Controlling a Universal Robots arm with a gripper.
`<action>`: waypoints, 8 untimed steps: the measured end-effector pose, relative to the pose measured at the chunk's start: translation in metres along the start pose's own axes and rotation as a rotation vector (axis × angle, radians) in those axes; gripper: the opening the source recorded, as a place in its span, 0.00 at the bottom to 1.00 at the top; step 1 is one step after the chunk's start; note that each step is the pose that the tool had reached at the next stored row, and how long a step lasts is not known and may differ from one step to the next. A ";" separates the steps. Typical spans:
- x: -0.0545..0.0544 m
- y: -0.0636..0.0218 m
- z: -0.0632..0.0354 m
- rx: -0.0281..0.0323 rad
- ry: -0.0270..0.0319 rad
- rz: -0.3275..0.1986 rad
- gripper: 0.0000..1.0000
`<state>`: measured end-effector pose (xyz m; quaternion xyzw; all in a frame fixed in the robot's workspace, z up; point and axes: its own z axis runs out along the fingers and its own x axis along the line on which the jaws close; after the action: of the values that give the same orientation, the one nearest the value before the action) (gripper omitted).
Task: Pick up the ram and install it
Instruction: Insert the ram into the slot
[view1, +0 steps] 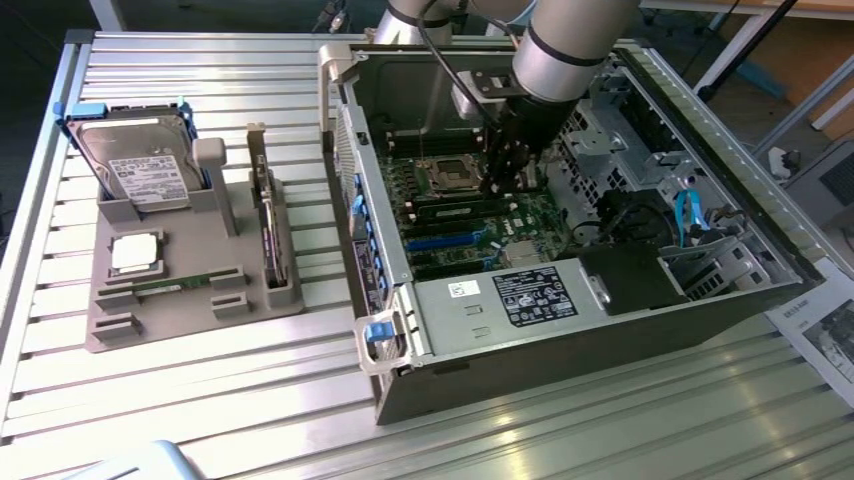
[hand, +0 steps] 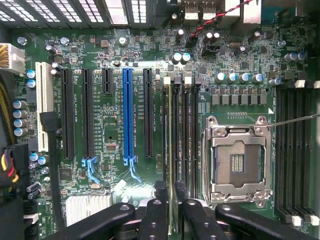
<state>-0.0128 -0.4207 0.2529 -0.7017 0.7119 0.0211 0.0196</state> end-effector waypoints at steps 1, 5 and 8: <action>0.000 0.0000 -0.0025 0.0000 0.0002 0.000 0.19; -0.001 0.0000 -0.0098 0.0000 0.0015 0.000 0.19; -0.001 0.0000 -0.0160 -0.0001 0.0046 0.000 0.19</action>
<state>-0.0127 -0.4207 0.2689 -0.7017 0.7119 0.0195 0.0180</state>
